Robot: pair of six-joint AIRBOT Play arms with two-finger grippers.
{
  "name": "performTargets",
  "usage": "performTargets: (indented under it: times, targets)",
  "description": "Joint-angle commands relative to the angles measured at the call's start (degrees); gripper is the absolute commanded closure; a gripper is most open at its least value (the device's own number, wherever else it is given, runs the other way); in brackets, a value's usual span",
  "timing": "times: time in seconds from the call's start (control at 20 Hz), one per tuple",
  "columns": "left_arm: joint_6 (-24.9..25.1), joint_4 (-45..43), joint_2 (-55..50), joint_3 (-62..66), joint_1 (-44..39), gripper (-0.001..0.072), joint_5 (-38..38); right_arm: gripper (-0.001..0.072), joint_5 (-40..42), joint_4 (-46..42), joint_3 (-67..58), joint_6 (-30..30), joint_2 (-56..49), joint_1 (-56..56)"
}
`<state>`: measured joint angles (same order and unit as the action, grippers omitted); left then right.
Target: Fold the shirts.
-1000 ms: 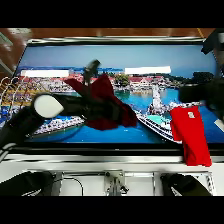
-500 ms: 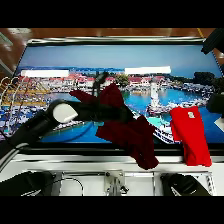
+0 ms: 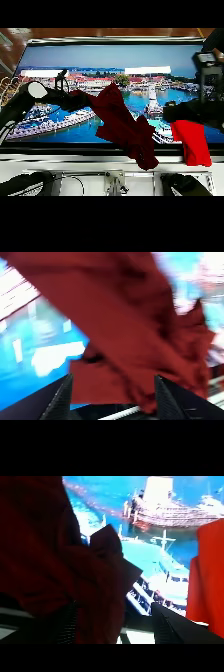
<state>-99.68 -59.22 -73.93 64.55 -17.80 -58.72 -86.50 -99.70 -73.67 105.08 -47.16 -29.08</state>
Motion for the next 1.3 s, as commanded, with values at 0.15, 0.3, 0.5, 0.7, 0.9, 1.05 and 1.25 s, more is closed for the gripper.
performTargets:
  times: [0.15,0.3,0.5,0.7,0.9,1.05,1.25]
  targets:
    - [0.13,1.9,-11.74,-1.81,-0.52,0.0104,6.54,0.0134,0.09,7.96,0.0,-2.6,-10.12,-0.02]
    - [0.15,2.29,-15.82,-1.51,-0.98,0.0104,8.83,0.0134,0.15,7.87,0.0,-2.56,-11.43,-0.02]
    - [1.46,2.49,-18.34,-1.53,-1.25,0.0108,10.97,0.0135,0.13,7.87,0.0,-2.05,-11.5,-0.02]
    - [1.44,8.46,-18.49,-1.53,-1.46,0.0109,15.91,0.0135,0.13,7.89,0.0,-1.53,-11.5,-0.02]
    - [1.44,10.21,-19.56,-1.53,-2.89,0.0112,17.55,0.0134,0.11,7.93,0.0,-0.72,-11.5,-0.02]
    - [1.44,10.29,-20.55,-1.53,-3.08,0.0329,16.52,0.0135,0.09,8.17,0.0,-0.7,-11.5,-0.02]
    - [1.4,10.25,-21.24,-1.55,-3.06,0.0364,16.72,0.0135,0.07,8.35,0.0,-0.5,-11.5,-0.02]
